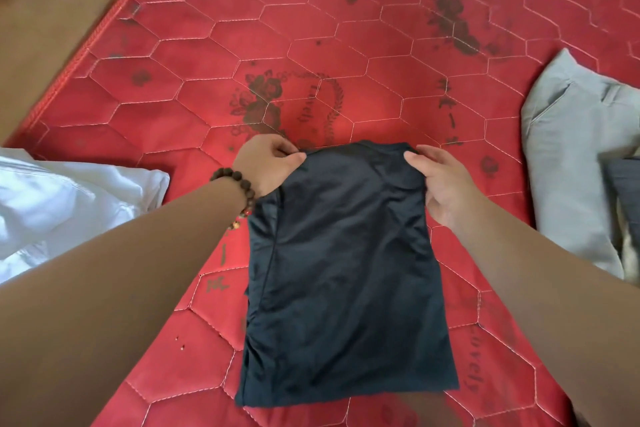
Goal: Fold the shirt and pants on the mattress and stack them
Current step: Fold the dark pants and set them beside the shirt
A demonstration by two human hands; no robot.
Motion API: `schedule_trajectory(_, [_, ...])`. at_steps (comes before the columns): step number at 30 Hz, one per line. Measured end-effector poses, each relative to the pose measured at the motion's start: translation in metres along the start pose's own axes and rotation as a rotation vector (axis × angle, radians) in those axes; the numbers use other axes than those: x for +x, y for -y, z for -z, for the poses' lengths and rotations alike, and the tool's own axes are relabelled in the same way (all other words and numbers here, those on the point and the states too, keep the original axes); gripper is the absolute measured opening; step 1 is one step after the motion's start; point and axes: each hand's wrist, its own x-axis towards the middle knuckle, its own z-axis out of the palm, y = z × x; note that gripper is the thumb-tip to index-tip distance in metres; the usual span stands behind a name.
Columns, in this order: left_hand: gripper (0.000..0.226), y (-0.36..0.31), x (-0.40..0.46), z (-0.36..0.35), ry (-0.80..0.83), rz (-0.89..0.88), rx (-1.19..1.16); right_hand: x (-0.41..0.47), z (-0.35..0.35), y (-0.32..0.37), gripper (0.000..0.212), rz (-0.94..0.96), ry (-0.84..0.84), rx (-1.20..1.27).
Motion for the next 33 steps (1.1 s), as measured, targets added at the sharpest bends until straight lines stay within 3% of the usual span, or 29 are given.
schedule_trajectory(3, [0.016,-0.025,0.022,-0.009,0.177,-0.058,0.185,0.005,-0.009,0.003,0.035,0.071,-0.028,-0.171])
schedule_trajectory(5, [0.008,-0.035,0.029,-0.010,0.211,-0.073,0.278,0.007,-0.011,0.005,0.037,0.157,-0.044,-0.211])
schedule_trajectory(7, [0.007,-0.038,0.023,-0.007,0.081,-0.087,0.283,0.006,-0.010,0.005,0.043,0.241,-0.101,-0.293])
schedule_trajectory(10, [0.019,-0.035,-0.013,-0.007,-0.261,-0.201,0.376,-0.014,-0.004,-0.006,0.043,0.523,-0.372,-0.794])
schedule_trajectory(12, [0.027,-0.027,-0.048,-0.023,-0.275,-0.371,0.466,-0.040,-0.011,-0.028,0.038,0.842,-0.294,-1.031])
schedule_trajectory(14, [0.046,-0.014,-0.086,-0.050,-0.073,-0.454,0.596,-0.065,-0.020,-0.063,0.040,1.005,-0.023,-1.236])
schedule_trajectory(16, [0.062,0.003,-0.109,-0.072,0.094,-0.416,0.759,-0.083,-0.025,-0.093,0.048,0.974,0.171,-1.439])
schedule_trajectory(17, [0.064,0.013,-0.112,-0.077,0.103,-0.400,0.809,-0.085,-0.022,-0.102,0.052,0.940,0.178,-1.513])
schedule_trajectory(24, [0.068,0.045,-0.128,-0.050,-0.008,-0.252,0.877,-0.095,0.031,-0.106,0.063,0.653,-0.019,-1.713])
schedule_trajectory(26, [0.069,0.044,-0.149,-0.051,-0.030,-0.255,0.847,-0.112,0.033,-0.112,0.062,0.666,-0.056,-1.706])
schedule_trajectory(30, [0.065,0.037,-0.200,-0.085,0.077,-0.460,0.799,-0.151,0.011,-0.144,0.060,0.864,0.156,-1.649])
schedule_trajectory(33, [0.068,0.053,-0.220,-0.086,0.136,-0.475,0.840,-0.160,0.023,-0.157,0.059,0.835,0.179,-1.637])
